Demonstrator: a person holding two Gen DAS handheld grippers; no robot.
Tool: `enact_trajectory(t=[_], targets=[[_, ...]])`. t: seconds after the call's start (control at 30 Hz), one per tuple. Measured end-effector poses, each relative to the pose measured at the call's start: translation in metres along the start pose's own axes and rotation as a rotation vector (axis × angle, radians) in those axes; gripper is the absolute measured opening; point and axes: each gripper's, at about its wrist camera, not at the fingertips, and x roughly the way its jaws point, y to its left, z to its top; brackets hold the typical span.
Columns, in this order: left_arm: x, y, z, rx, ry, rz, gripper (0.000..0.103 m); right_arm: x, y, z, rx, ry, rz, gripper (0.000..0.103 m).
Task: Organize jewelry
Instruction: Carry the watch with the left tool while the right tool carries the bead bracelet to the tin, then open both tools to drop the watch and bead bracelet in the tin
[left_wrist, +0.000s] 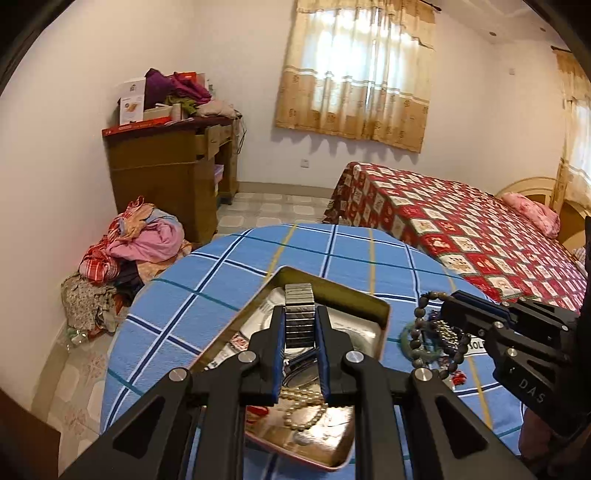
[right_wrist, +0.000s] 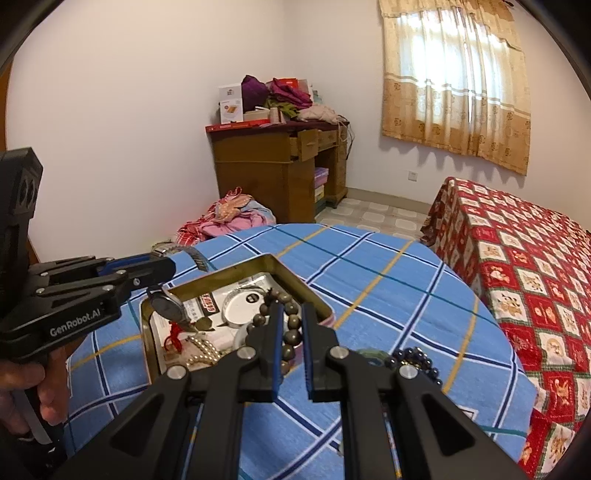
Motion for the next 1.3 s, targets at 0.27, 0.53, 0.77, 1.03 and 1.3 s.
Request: enact_trajectory(t=[0.27, 0.53, 0.77, 1.03, 1.3], targets=[[0.022, 0.005, -0.003, 0.02, 0.04, 0.022, 0.015, 0.02, 0.018, 0.008, -0.024, 0.008, 0.038, 0.012], [0.051, 0.013, -0.005, 0.038, 0.097, 0.041, 0.015, 0.06, 0.025, 0.001, -0.043, 0.083, 0.037, 0.012], [0.066, 0.011, -0.009, 0.065, 0.134, 0.05, 0.015, 0.079, 0.016, -0.01, -0.021, 0.14, 0.033, 0.012], [0.079, 0.009, -0.013, 0.08, 0.171, 0.05, 0.015, 0.085, 0.018, -0.018, -0.011, 0.157, 0.019, 0.012], [0.078, 0.009, -0.014, 0.079, 0.172, 0.045, 0.015, 0.088, 0.018, -0.02, -0.003, 0.163, 0.015, 0.013]])
